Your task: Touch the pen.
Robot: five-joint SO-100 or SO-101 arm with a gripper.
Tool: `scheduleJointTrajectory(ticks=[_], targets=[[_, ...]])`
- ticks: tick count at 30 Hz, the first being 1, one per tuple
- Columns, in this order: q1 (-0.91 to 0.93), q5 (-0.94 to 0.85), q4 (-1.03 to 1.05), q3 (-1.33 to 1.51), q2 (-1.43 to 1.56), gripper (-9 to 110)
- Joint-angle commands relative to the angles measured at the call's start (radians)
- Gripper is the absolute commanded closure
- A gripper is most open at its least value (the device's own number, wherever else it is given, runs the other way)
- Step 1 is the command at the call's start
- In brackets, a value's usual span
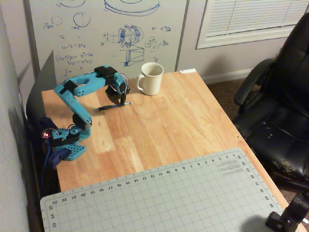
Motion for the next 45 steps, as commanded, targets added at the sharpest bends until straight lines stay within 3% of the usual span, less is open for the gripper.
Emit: scheduleJointTrajectory(ticks=[1,45], targets=[[-0.031,0.006,-0.020,-0.107,-0.032,101],[-0.212,0.009,-0.021,-0.411,-0.511,101]])
